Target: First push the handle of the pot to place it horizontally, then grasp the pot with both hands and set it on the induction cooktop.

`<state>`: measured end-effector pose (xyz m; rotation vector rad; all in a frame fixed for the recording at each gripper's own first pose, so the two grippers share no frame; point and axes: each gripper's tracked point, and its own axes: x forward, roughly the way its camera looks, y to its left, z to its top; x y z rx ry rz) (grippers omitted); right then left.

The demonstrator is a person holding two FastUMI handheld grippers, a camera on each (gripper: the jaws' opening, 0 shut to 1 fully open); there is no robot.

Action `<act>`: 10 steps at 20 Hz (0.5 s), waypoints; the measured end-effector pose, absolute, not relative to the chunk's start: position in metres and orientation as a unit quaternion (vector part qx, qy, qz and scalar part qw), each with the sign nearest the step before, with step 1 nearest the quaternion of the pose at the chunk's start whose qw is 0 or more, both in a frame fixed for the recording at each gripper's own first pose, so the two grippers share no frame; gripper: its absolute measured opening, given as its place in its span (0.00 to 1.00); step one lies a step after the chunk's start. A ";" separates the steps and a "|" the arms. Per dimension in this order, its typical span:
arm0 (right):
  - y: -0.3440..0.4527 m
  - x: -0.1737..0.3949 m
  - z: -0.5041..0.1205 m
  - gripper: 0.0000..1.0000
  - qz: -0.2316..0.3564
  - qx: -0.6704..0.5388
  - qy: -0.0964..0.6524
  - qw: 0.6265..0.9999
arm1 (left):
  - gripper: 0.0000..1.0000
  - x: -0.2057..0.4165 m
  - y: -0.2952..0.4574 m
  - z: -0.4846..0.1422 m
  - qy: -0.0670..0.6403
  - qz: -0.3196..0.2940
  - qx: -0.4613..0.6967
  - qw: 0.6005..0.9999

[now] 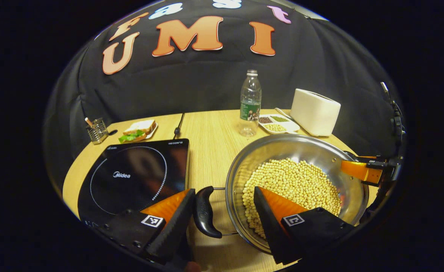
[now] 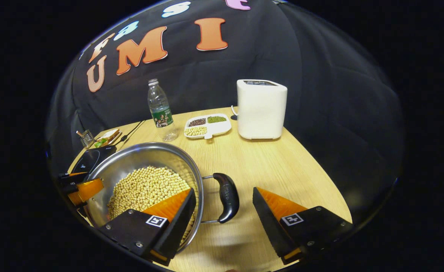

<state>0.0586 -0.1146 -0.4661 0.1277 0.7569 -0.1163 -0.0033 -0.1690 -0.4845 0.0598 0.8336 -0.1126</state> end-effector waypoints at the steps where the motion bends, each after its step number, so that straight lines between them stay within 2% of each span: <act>1: -0.111 0.059 -0.467 0.95 -0.053 0.063 0.372 0.925 | 0.99 -0.004 -0.169 -0.486 0.408 -0.053 0.031 0.911; 2: -0.110 0.058 -0.470 0.94 -0.051 0.062 0.375 0.924 | 0.97 0.003 -0.168 -0.487 0.403 -0.056 0.032 0.913; 3: -0.109 0.059 -0.473 0.82 -0.051 0.058 0.378 0.923 | 0.98 0.003 -0.165 -0.490 0.408 -0.050 0.037 0.911; 4: -0.108 0.058 -0.473 0.79 -0.049 0.059 0.383 0.921 | 0.94 0.003 -0.162 -0.491 0.414 -0.048 0.043 0.908; 5: -0.108 0.060 -0.469 0.65 -0.053 0.063 0.381 0.921 | 0.89 0.004 -0.161 -0.492 0.416 -0.049 0.045 0.907; 6: -0.108 0.061 -0.472 0.64 -0.054 0.069 0.387 0.918 | 0.78 0.005 -0.161 -0.492 0.421 -0.051 0.047 0.904; 9: -0.106 0.059 -0.473 0.56 -0.060 0.089 0.392 0.914 | 0.77 0.000 -0.158 -0.495 0.452 -0.039 0.059 0.889; 10: -0.105 0.058 -0.472 0.54 -0.062 0.094 0.389 0.914 | 0.69 0.000 -0.157 -0.495 0.459 -0.032 0.058 0.886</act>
